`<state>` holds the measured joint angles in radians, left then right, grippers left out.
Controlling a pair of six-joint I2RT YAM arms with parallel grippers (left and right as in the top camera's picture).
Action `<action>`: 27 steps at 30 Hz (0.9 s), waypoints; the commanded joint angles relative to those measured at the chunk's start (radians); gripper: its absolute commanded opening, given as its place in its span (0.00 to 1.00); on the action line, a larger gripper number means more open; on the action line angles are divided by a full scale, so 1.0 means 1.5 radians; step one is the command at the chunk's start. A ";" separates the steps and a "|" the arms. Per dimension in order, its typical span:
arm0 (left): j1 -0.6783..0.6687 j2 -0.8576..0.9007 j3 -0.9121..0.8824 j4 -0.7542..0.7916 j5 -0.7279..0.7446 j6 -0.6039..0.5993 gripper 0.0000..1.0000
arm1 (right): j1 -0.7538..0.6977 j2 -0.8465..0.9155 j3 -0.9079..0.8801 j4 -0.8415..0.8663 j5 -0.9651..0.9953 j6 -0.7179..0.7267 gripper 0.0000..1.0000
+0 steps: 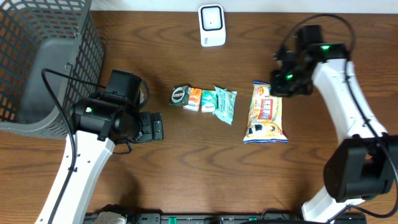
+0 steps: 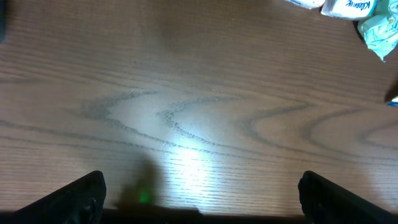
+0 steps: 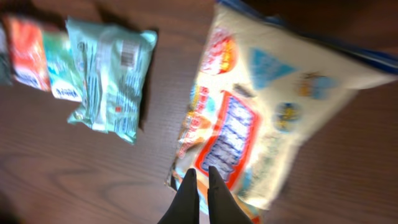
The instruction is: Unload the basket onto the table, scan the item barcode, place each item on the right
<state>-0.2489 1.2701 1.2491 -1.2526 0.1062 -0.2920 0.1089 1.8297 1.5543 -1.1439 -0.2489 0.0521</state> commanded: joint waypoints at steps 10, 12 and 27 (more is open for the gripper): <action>0.003 0.002 -0.003 -0.001 0.006 -0.006 0.98 | 0.060 -0.003 -0.240 0.174 0.300 0.109 0.03; 0.003 0.002 -0.003 -0.002 0.006 -0.006 0.98 | 0.048 -0.003 -0.243 0.172 0.357 0.115 0.04; 0.003 0.002 -0.003 -0.002 0.006 -0.006 0.98 | 0.078 -0.002 -0.105 0.050 0.133 0.088 0.35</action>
<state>-0.2489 1.2701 1.2491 -1.2518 0.1062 -0.2924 0.1886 1.8301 1.3949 -1.0626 0.0521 0.2081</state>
